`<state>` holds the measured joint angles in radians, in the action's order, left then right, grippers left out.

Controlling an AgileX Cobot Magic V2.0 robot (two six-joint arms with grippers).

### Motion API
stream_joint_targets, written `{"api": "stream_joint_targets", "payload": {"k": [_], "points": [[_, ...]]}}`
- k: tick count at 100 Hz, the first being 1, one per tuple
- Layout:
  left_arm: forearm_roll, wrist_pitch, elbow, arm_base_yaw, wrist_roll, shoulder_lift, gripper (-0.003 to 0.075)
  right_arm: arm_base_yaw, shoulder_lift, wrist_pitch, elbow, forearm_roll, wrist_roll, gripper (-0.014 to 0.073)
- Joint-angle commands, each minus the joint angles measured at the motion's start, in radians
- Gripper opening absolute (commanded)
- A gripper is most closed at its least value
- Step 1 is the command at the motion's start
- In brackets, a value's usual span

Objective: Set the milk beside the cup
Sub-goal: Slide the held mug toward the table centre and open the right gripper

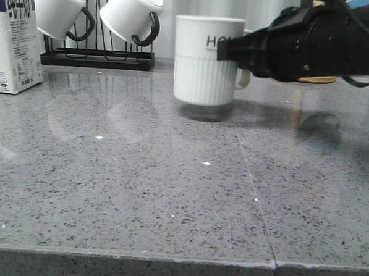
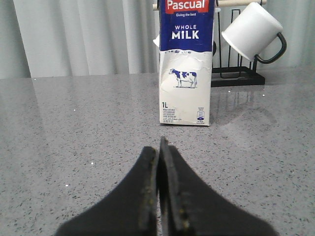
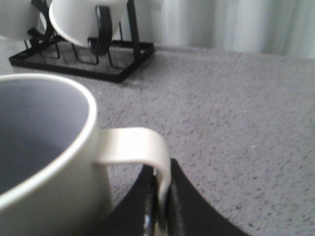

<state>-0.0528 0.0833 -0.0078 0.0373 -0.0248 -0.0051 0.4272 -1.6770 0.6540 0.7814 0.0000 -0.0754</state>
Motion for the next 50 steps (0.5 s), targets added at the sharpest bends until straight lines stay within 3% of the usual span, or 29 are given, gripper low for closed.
{"api": "stream_joint_targets", "payload": {"k": [1,50], "points": [[0.001,-0.083,0.061,-0.003,-0.011,-0.03,-0.002,0.002,0.022,0.096,0.033,0.0,0.009,-0.0057],[0.001,-0.083,0.061,-0.003,-0.011,-0.03,-0.002,0.002,0.004,0.092,0.033,-0.021,0.009,-0.0026]]}}
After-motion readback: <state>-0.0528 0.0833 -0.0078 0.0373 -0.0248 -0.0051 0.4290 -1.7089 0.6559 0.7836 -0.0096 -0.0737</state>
